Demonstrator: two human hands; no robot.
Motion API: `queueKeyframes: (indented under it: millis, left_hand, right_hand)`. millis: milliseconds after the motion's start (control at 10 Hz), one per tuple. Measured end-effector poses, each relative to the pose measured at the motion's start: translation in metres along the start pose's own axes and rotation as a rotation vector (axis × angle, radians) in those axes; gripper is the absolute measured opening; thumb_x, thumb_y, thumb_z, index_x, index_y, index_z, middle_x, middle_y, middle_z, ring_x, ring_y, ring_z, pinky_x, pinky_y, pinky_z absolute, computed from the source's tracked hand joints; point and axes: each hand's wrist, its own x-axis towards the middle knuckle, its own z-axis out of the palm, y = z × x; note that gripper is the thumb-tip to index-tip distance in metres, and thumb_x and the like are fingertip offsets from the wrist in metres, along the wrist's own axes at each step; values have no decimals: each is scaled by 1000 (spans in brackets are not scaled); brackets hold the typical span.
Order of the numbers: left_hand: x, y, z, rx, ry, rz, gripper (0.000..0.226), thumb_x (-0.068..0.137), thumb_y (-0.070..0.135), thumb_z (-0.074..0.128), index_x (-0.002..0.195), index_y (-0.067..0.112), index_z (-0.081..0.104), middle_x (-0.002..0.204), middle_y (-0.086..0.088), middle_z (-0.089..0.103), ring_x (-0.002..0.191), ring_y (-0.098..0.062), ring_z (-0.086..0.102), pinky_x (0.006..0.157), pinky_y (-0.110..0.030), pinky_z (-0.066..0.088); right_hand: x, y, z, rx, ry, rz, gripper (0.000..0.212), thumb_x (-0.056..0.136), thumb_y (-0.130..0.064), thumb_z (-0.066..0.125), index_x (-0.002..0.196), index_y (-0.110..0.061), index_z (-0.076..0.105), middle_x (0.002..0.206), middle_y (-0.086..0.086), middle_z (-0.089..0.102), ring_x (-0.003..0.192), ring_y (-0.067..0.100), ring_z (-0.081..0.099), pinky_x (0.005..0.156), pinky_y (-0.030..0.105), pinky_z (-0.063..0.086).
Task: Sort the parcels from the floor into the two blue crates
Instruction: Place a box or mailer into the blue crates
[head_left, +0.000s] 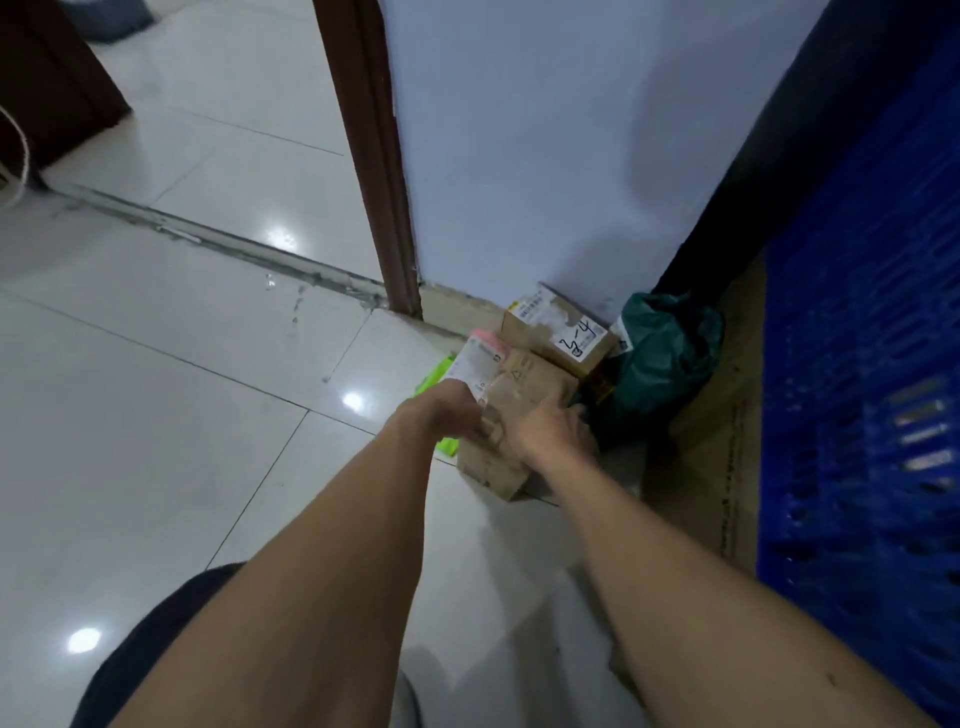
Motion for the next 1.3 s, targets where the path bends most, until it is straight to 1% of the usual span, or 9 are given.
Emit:
queueKeyframes:
  millis: [100, 200, 400, 500, 800, 900, 1000, 1100, 1300]
  left_hand:
    - [-9, 7, 1, -221, -83, -76, 28, 94, 17, 47, 111, 7, 67, 106, -7, 72, 92, -22, 71, 86, -36, 54]
    - [-36, 19, 1, -351, -163, -136, 27, 92, 23, 55, 113, 9, 67, 107, -6, 74, 88, -20, 71, 82, -31, 50]
    - [-97, 36, 20, -559, -170, -178, 19, 102, 15, 41, 97, 17, 59, 106, -5, 59, 72, -9, 57, 62, -23, 45]
    - [-114, 42, 33, -673, -146, -199, 16, 101, 14, 44, 109, 14, 58, 108, -7, 56, 72, -9, 55, 62, -22, 47]
    - [-187, 107, -19, -767, -119, -202, 42, 95, -8, 36, 128, 3, 60, 115, -11, 64, 97, -20, 57, 52, -11, 49]
    - [-221, 139, -51, -720, -158, -179, 39, 97, -4, 38, 132, 2, 55, 125, -13, 63, 104, -24, 60, 87, -30, 51]
    - [-265, 167, -87, -713, -176, -141, 40, 96, -6, 37, 133, -1, 52, 123, -14, 61, 111, -29, 59, 95, -34, 47]
    - [-315, 193, -125, -711, -245, -89, 32, 102, -3, 37, 130, 2, 52, 109, -8, 56, 97, -19, 57, 83, -23, 50]
    - [-394, 235, -189, -594, -280, 99, 30, 102, -4, 33, 80, 6, 51, 59, -4, 58, 40, -5, 55, 45, -15, 45]
  right_hand:
    - [3, -8, 4, 29, 30, 88, 132, 66, -86, 60, 156, -6, 5, 138, 21, 36, 125, 39, 47, 98, 42, 43]
    - [-4, -5, -2, 29, 1, 159, 148, 58, -86, 67, 155, 1, -4, 144, 25, 31, 131, 38, 42, 101, 41, 41]
    - [-38, 8, -20, 92, -69, 256, 142, 69, -68, 75, 155, 2, -13, 150, 29, 26, 134, 40, 40, 104, 42, 40]
    - [-49, 16, -27, 91, -64, 317, 136, 72, -64, 75, 156, 0, -11, 150, 27, 28, 134, 40, 40, 102, 44, 41]
    - [-114, -1, -109, 110, -35, 360, 131, 72, -66, 74, 158, -8, -6, 151, 23, 26, 134, 39, 39, 102, 45, 40]
    - [-144, -12, -156, 106, -16, 361, 131, 72, -69, 71, 157, -7, -8, 152, 23, 28, 131, 39, 43, 100, 45, 45]
    - [-183, -26, -212, 121, -20, 346, 131, 71, -71, 69, 157, -10, -8, 150, 24, 30, 130, 39, 44, 96, 44, 46]
    - [-232, -38, -267, 147, -22, 301, 129, 73, -72, 67, 157, -11, -9, 154, 24, 24, 135, 41, 39, 101, 47, 44]
    - [-319, -45, -359, 252, -24, 285, 127, 72, -76, 64, 158, -17, -8, 159, 19, 18, 140, 40, 33, 107, 51, 38]
